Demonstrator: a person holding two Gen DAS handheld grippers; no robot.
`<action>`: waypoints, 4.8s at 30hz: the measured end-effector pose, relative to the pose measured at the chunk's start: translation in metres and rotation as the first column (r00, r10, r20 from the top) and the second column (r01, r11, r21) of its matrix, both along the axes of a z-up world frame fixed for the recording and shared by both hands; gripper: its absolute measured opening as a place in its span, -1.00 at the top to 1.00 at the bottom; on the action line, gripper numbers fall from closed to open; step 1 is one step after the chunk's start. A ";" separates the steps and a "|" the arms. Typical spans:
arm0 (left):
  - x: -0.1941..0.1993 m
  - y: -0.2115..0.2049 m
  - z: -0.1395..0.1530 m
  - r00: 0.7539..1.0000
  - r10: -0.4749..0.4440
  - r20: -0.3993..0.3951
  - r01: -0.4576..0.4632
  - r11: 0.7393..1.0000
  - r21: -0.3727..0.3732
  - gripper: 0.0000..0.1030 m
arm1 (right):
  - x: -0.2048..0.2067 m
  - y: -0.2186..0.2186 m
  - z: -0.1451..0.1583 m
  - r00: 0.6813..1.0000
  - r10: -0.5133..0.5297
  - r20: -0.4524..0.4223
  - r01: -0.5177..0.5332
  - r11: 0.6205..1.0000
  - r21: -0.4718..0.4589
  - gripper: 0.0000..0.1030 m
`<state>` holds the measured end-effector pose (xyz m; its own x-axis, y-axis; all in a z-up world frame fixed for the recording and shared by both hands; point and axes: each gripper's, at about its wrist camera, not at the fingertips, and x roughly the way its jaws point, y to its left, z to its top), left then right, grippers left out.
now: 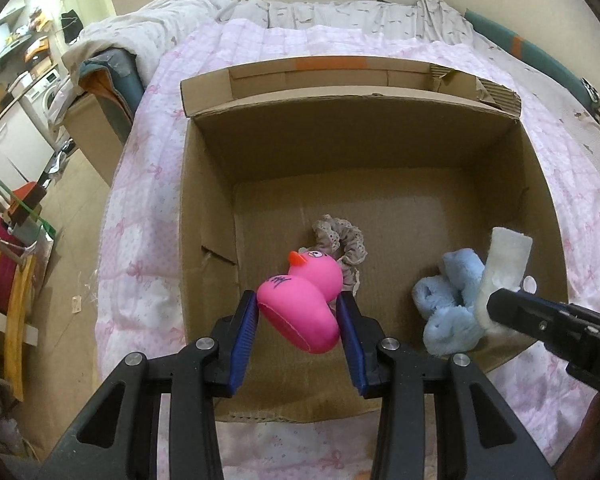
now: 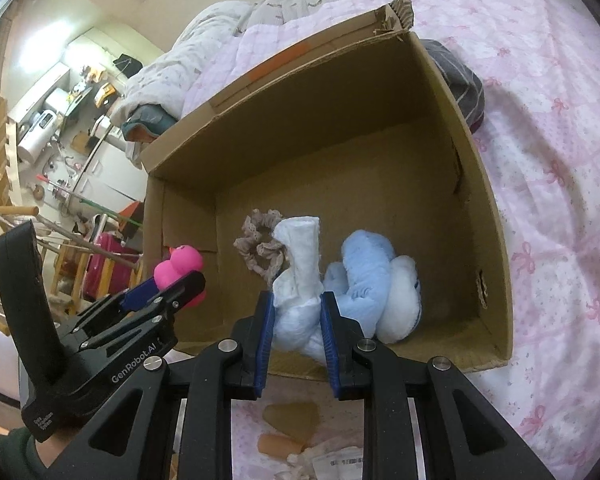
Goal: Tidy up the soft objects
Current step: 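Carry the duck with the left tool while the right tool carries the white cloth over the box, then open the left tool to drop the duck while the right tool releases the white cloth in the box, then lift both open tools away from the box, then grasp the cream ruffled scrunchie with the left tool while the right tool grasps the clear plastic bag, then carry the scrunchie with the left tool while the right tool carries the plastic bag into the box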
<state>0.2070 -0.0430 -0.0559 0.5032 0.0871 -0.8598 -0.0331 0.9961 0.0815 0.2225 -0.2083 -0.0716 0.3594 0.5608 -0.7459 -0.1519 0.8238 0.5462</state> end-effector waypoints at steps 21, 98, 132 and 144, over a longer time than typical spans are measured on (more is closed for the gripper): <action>-0.009 -0.002 0.014 0.999 0.006 0.044 -0.005 1.000 -0.016 -0.32 | -0.001 -0.003 0.011 0.997 -0.050 0.062 0.050 0.999 -0.002 -0.42; -0.112 0.055 -0.002 0.994 0.103 -0.040 -0.107 0.985 -0.136 -0.33 | -0.084 -0.003 -0.065 0.967 -0.094 -0.237 0.025 0.960 -0.278 -0.16; -0.121 -0.078 -0.082 0.929 -0.126 -0.349 0.002 0.943 -0.334 0.43 | -0.108 -0.048 0.006 0.979 -0.203 0.002 0.203 0.976 -0.077 0.52; -0.140 -0.041 -0.037 0.956 -0.094 -0.278 -0.009 0.938 -0.346 0.70 | -0.107 -0.047 0.003 0.979 -0.204 -0.012 0.204 0.979 -0.023 0.52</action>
